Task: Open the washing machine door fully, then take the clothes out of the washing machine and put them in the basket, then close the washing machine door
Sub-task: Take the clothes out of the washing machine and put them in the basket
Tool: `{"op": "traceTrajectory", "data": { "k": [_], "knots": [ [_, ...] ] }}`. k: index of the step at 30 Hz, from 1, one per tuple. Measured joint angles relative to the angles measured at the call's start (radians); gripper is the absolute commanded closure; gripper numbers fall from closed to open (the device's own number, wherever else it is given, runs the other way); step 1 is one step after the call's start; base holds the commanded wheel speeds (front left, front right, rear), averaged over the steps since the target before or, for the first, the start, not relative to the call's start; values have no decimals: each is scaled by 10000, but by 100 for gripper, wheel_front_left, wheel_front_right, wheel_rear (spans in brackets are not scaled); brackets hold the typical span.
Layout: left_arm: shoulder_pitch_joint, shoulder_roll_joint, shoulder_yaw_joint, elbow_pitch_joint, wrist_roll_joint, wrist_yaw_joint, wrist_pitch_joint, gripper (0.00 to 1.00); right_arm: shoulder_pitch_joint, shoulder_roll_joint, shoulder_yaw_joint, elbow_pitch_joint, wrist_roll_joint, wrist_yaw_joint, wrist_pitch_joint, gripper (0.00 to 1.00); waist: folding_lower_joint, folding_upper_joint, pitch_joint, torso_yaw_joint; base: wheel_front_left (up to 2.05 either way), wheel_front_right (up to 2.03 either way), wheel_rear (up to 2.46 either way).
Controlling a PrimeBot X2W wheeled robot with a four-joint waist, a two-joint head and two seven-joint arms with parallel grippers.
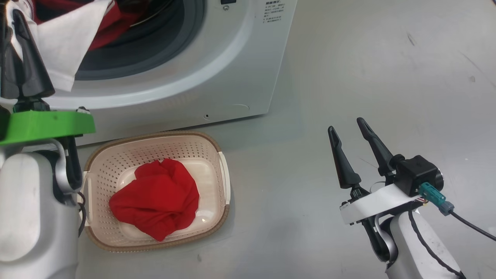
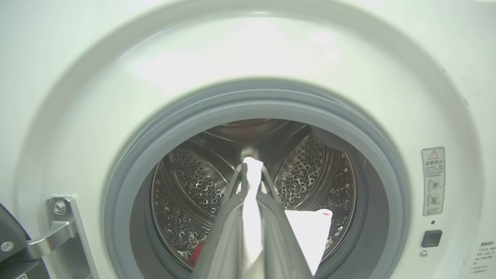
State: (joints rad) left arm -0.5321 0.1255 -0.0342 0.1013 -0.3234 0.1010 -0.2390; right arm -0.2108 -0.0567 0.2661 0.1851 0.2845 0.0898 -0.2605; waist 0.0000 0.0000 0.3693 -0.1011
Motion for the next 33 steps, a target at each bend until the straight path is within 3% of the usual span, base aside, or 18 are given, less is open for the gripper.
{"op": "traceTrajectory", "data": {
  "k": [15,33],
  "knots": [
    [1460,-278,-368,-1850,334,81,-15,100,568,8,111,36,-61,-46,0,0,0,0,-1019,271,0,0,0],
    [3538,-725,-1321,-1645,52,84,573,100,661,6,332,-136,-244,-40,0,0,0,0,-872,494,0,0,0]
  ]
}}
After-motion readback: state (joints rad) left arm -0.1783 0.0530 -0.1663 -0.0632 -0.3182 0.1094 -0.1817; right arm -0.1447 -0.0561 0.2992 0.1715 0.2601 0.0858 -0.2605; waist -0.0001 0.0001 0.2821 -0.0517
